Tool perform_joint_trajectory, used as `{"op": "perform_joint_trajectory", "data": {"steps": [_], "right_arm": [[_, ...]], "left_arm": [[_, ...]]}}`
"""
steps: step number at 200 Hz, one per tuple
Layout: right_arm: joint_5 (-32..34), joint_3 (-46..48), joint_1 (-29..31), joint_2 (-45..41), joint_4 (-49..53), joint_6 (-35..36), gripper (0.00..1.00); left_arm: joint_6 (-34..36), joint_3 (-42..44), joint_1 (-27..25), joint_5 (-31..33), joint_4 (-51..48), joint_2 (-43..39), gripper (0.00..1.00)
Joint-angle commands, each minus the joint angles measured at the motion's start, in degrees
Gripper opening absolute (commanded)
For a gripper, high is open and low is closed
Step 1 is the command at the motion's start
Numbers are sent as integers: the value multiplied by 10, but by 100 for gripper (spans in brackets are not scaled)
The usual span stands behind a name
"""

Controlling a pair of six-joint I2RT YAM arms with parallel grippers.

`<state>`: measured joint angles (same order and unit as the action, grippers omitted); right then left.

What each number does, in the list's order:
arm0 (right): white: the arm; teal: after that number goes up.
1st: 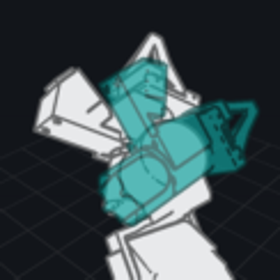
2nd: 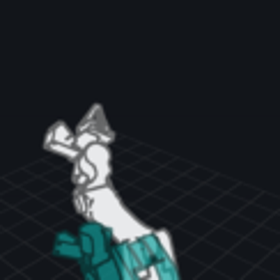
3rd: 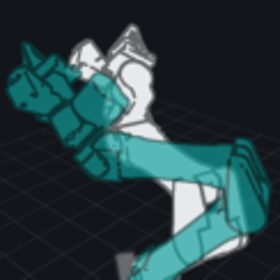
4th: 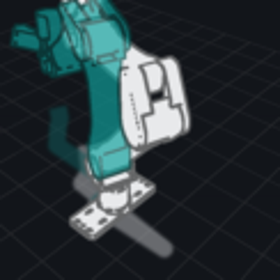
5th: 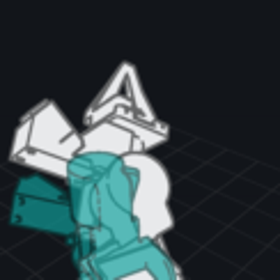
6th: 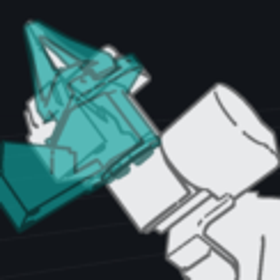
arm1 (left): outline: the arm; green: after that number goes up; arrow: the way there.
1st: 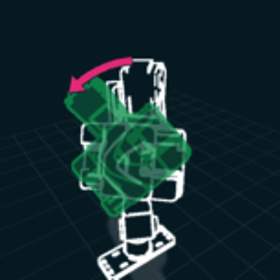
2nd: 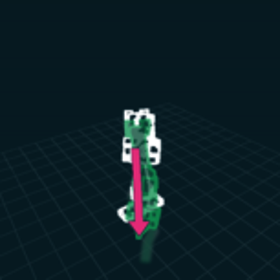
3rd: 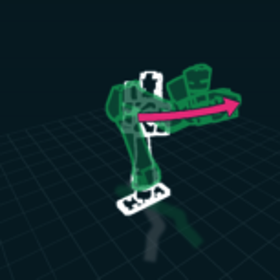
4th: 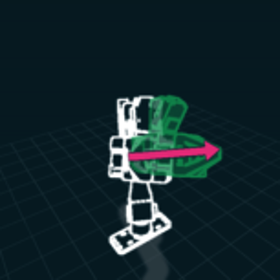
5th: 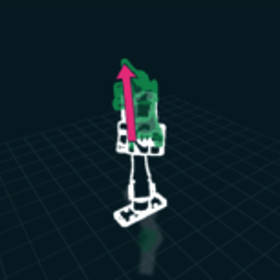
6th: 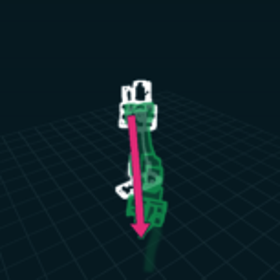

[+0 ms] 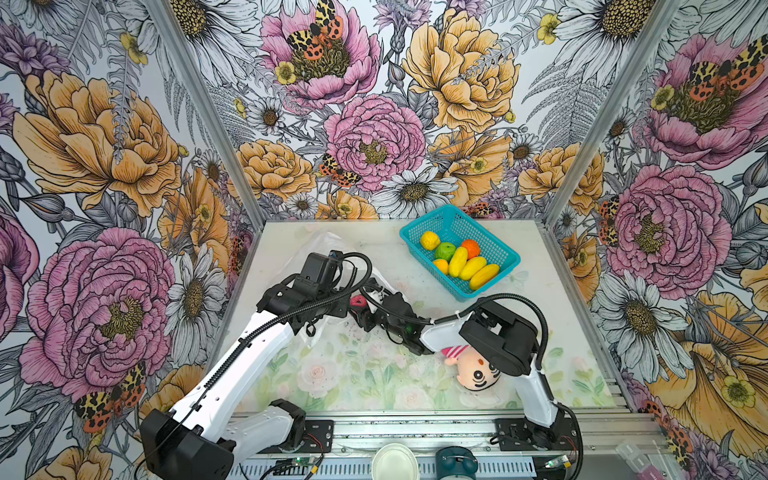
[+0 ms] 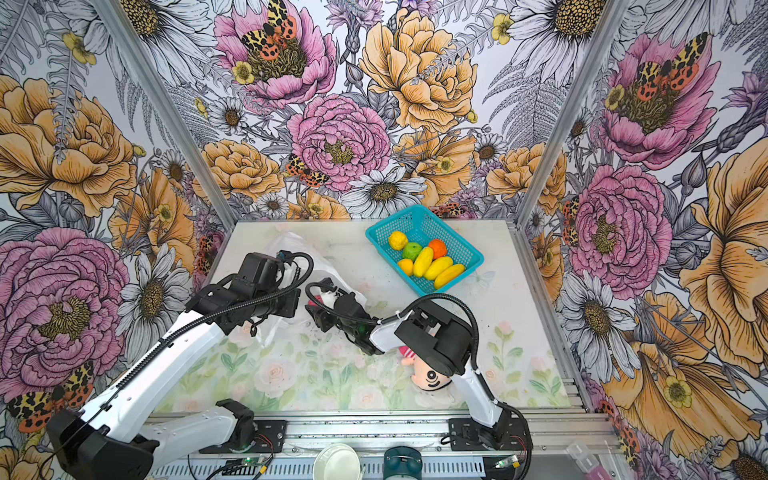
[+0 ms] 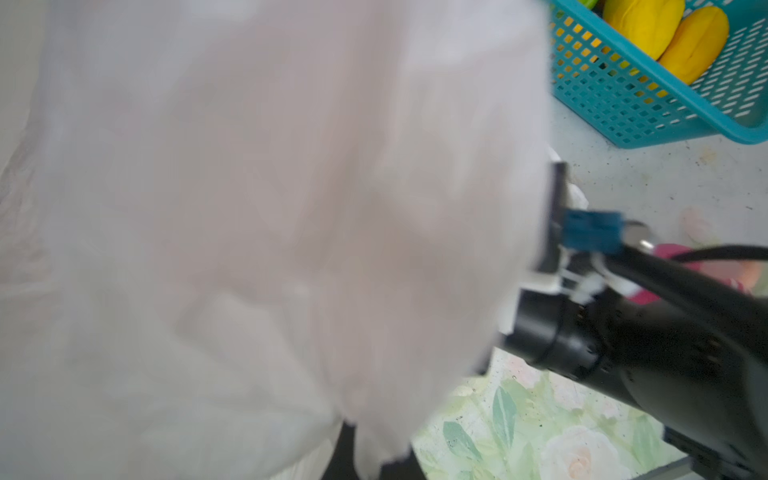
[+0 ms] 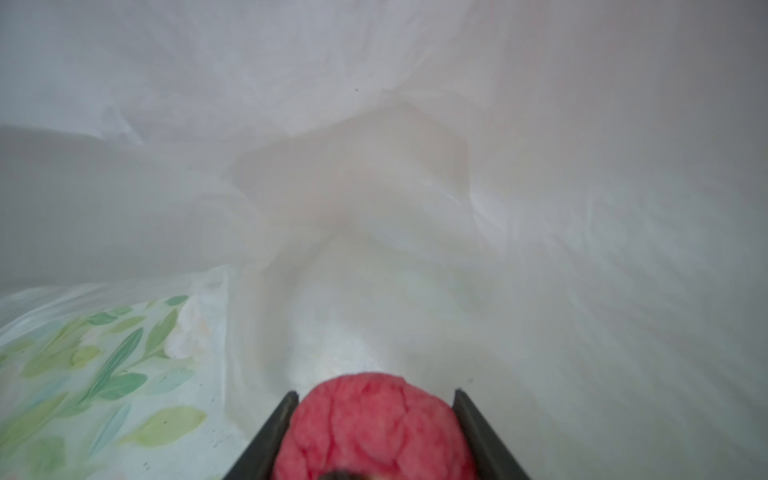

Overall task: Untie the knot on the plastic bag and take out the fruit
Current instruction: 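Pull the pink fruit out of the bag with the right gripper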

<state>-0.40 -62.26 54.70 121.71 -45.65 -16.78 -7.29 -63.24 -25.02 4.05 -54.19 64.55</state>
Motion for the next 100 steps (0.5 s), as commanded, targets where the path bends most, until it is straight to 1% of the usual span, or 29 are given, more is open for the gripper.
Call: {"op": "perform_joint_trajectory", "data": {"steps": [1, 24, 48, 67, 85, 100], "right_arm": [[-42, 60, 25, -69, -117, 90, 36], [-50, 104, 41, -115, -126, 137, 33], [-45, 161, 47, -186, -136, 156, 31], [-17, 211, 45, -259, -132, 164, 31], [29, 248, 40, -330, -114, 168, 30], [65, 269, 25, -386, -92, 157, 29]], "left_arm": [[-9, 1, 18, 27, -6, 4, 0], [-11, 1, 39, 20, -7, 7, 0], [-11, 2, 51, 17, -7, 12, 0], [-12, 4, 58, 8, -7, 21, 0], [-12, 3, 65, -3, -7, 35, 0], [-13, 2, 67, -4, -9, 44, 0]]}}
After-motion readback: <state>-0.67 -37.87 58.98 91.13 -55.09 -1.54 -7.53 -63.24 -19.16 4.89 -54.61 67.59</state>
